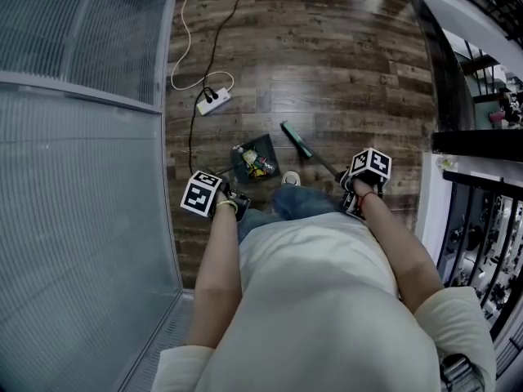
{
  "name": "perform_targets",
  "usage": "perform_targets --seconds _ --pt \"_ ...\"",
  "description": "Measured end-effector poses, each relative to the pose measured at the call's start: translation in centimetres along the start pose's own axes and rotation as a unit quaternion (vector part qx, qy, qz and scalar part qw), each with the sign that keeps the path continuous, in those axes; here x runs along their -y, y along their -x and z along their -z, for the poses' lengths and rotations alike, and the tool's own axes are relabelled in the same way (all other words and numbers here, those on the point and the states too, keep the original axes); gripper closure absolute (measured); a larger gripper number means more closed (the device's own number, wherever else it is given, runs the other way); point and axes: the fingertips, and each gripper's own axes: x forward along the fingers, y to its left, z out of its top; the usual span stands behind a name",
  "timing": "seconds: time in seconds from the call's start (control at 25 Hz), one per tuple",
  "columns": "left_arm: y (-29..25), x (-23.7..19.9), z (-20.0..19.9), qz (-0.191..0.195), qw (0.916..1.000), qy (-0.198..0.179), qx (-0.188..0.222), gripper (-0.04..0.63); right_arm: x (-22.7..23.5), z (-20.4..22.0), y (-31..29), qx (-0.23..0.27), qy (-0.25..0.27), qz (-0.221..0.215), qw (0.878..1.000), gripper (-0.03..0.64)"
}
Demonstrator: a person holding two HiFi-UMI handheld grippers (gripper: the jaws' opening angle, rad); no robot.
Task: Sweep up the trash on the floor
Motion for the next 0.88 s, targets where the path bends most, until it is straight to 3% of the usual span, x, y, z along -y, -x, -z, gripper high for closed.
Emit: perform_targets --seconds 0.88 --pt "-0.06 -0.21 -0.16 0.002 1.0000 -0.003 -0.001 0.468 -0.35 -0.17 -0.25 -0.010 0.046 0.013 0.999 0.517"
